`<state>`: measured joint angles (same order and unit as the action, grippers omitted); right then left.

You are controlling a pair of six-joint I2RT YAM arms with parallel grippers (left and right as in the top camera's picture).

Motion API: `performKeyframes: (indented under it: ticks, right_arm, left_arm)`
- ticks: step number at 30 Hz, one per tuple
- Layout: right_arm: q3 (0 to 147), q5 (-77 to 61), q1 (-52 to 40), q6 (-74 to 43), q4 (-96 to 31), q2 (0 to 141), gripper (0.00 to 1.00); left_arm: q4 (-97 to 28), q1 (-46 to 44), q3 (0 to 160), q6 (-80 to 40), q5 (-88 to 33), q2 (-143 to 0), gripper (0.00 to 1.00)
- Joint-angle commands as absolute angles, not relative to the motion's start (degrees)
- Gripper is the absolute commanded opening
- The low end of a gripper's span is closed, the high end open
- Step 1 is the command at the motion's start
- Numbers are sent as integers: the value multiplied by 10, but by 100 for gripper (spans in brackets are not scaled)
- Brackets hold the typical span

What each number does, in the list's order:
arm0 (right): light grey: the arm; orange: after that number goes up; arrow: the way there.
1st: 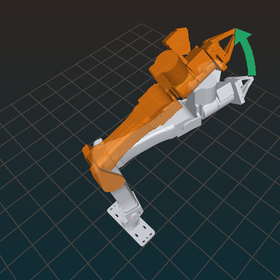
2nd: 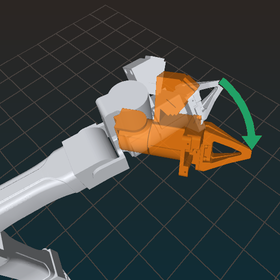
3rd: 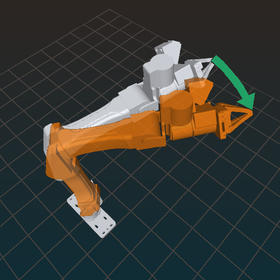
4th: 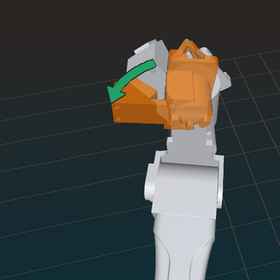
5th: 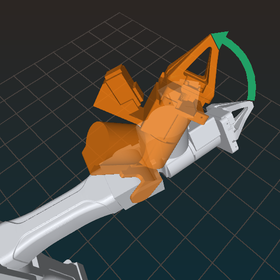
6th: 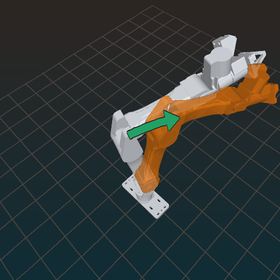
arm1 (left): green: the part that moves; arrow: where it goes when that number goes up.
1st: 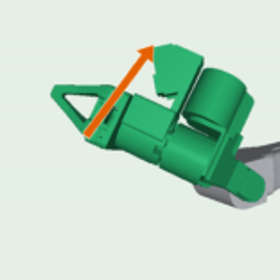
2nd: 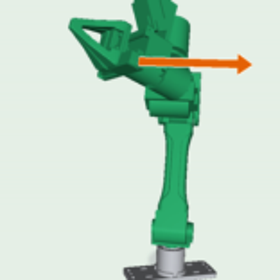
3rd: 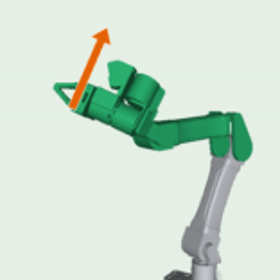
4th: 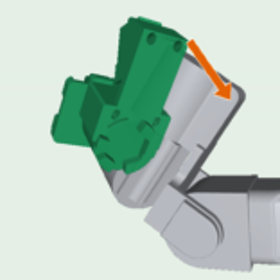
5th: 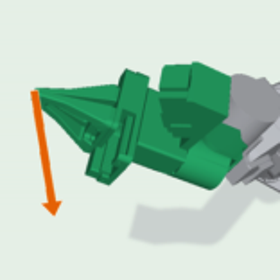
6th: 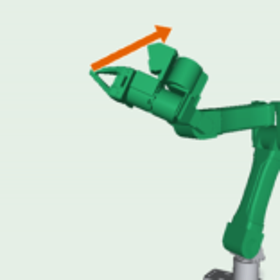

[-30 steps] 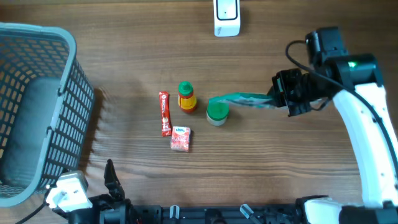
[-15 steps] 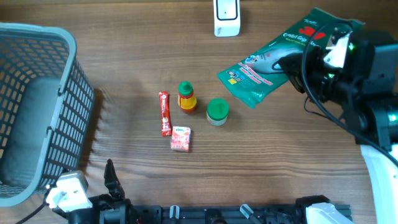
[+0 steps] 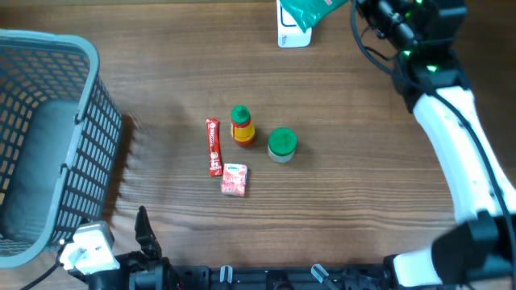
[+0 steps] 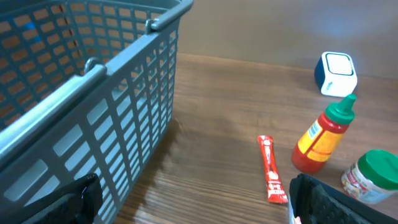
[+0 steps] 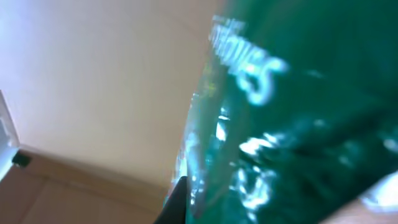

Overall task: Scan the item barcode
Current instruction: 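Carry the 3M pack to the right edge of the table and release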

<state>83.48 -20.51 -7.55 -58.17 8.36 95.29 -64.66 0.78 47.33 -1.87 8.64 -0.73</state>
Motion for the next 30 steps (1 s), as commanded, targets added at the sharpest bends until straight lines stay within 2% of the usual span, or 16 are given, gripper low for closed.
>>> performKeyframes:
  ticks: [1, 3, 4, 6, 9, 14, 18, 24, 27, 30]
  right_arm:
    - [837, -188, -75, -604, 255, 1090, 4]
    - [838, -164, -75, -650, 433, 1192, 4]
    - [840, -118, -76, -704, 476, 1240, 4]
    - [866, -53, -80, -773, 486, 1325, 4]
    - [939, -4, -91, -773, 517, 1423, 4]
    - [1016, 93, -118, -756, 401, 1456, 4]
    - [1018, 105, -132, -535, 400, 1456, 4]
    - [1018, 100, -132, -381, 371, 1408, 4]
    - [1018, 134, -116, -344, 233, 1310, 4]
    - [1018, 172, -63, -348, 32, 1193, 4]
  left_arm:
    - [-646, 10, 474, -22, 84, -3, 100]
    - [-646, 10, 474, -22, 84, -3, 100]
    - [-646, 10, 474, -22, 84, -3, 100]
    - [-646, 10, 474, -22, 84, -3, 100]
    - [-646, 10, 474, -22, 84, -3, 100]
    - [-646, 10, 474, -22, 84, -3, 100]
    - [-646, 10, 474, -22, 84, -3, 100]
    - [-646, 10, 474, -22, 84, -3, 100]
    - [-646, 10, 474, -22, 84, -3, 100]
    - [-646, 10, 474, -22, 84, -3, 100]
